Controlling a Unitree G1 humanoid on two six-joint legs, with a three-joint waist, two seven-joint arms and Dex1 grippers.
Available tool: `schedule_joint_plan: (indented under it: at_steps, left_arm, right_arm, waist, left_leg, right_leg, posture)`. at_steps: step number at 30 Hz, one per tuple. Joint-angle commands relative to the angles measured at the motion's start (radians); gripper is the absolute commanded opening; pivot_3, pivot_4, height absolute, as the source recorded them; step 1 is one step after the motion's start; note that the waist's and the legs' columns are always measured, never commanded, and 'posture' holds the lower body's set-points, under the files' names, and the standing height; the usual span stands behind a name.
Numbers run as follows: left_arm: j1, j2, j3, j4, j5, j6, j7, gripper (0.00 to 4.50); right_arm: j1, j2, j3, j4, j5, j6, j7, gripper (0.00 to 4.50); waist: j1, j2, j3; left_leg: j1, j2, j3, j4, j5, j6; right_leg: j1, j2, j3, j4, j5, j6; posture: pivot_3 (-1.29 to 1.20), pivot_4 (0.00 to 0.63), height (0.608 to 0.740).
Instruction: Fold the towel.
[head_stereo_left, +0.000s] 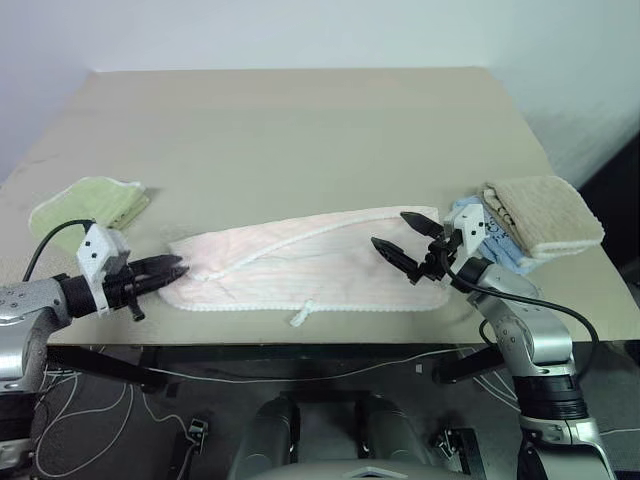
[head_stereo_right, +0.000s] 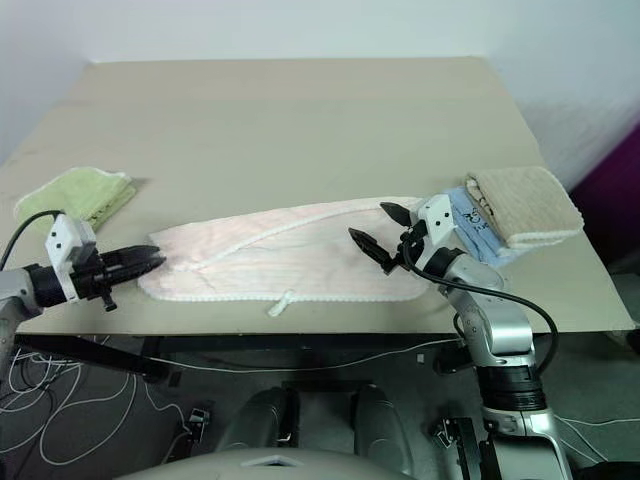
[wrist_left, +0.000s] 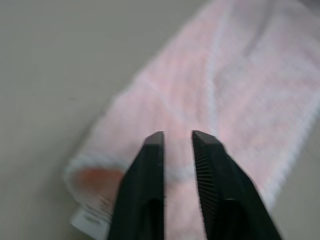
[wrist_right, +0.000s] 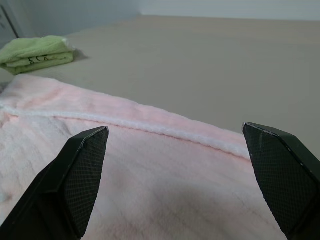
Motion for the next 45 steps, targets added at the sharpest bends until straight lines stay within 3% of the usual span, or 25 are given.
schedule_joint_plan:
  at_steps: [1, 4, 12, 23, 34, 37, 45]
  left_arm:
    - [-0.061, 0.047, -0.016, 0.05, 0.037, -0.087, -0.063, 2.31]
    - [-0.1, 0.07, -0.066, 0.109, 0.111, -0.213, -0.104, 3.27]
    - [-0.184, 0.075, -0.168, 0.198, 0.192, -0.371, -0.18, 3.27]
    - [-0.321, 0.052, -0.318, 0.375, 0.385, -0.641, -0.124, 3.27]
    - [-0.428, 0.024, -0.352, 0.512, 0.413, -0.706, -0.104, 3.27]
    - [-0.442, 0.023, -0.346, 0.525, 0.397, -0.698, -0.117, 2.69]
    - [-0.44, 0.028, -0.333, 0.516, 0.372, -0.675, -0.149, 2.69]
  right_arm:
    - [-0.004, 0.007, -0.004, -0.026, 0.008, -0.021, -0.002, 4.5]
    - [0.0, 0.011, -0.004, -0.03, 0.006, -0.022, -0.008, 4.5]
    - [0.013, 0.015, -0.008, -0.041, 0.006, -0.026, -0.022, 4.5]
    - [0.025, 0.012, -0.007, -0.056, 0.007, -0.027, -0.03, 4.5]
    - [0.027, 0.01, -0.006, -0.061, 0.005, -0.028, -0.034, 4.5]
    - [0.027, 0.011, -0.005, -0.062, 0.005, -0.027, -0.035, 4.5]
    - [0.021, 0.013, -0.002, -0.055, 0.003, -0.03, -0.036, 4.5]
  waist:
    - [0.004, 0.0, 0.0]
    - [0.002, 0.0, 0.0]
    - [0.0, 0.0, 0.0]
    - [0.0, 0.0, 0.0]
    - [-0.001, 0.0, 0.0]
    - [-0.001, 0.0, 0.0]
    - [-0.001, 0.0, 0.0]
  left_leg:
    - [0.0, 0.0, 0.0, 0.0, 0.0, 0.0]
    - [0.0, -0.002, 0.0, 0.0, 0.0, 0.0]
    - [0.0, -0.001, 0.0, -0.001, 0.0, 0.0]
    - [0.0, -0.001, 0.0, 0.0, 0.0, 0.0]
    - [0.0, 0.0, 0.0, 0.002, 0.0, 0.001]
    - [0.0, 0.0, 0.0, 0.002, 0.0, 0.001]
    - [0.0, 0.0, 0.0, 0.002, 0.0, 0.001]
  right_leg:
    - [0.0, 0.0, 0.0, 0.0, 0.0, 0.0]
    - [0.0, -0.002, -0.001, 0.0, 0.0, 0.0]
    - [0.0, -0.001, -0.001, 0.0, 0.0, 0.0]
    - [0.0, 0.002, -0.002, 0.001, 0.0, 0.0]
    - [0.0, 0.004, -0.002, 0.002, 0.0, 0.001]
    - [0.0, 0.004, -0.002, 0.002, 0.0, 0.001]
    - [0.0, 0.004, -0.002, 0.002, 0.0, 0.001]
  posture:
    - [0.0, 0.15, 0.74]
    - [0.0, 0.15, 0.74]
    - [0.0, 0.15, 0.74]
    - [0.0, 0.15, 0.74]
    - [0.0, 0.15, 0.74]
    - [0.0, 0.15, 0.74]
    - [0.0, 0.15, 0.74]
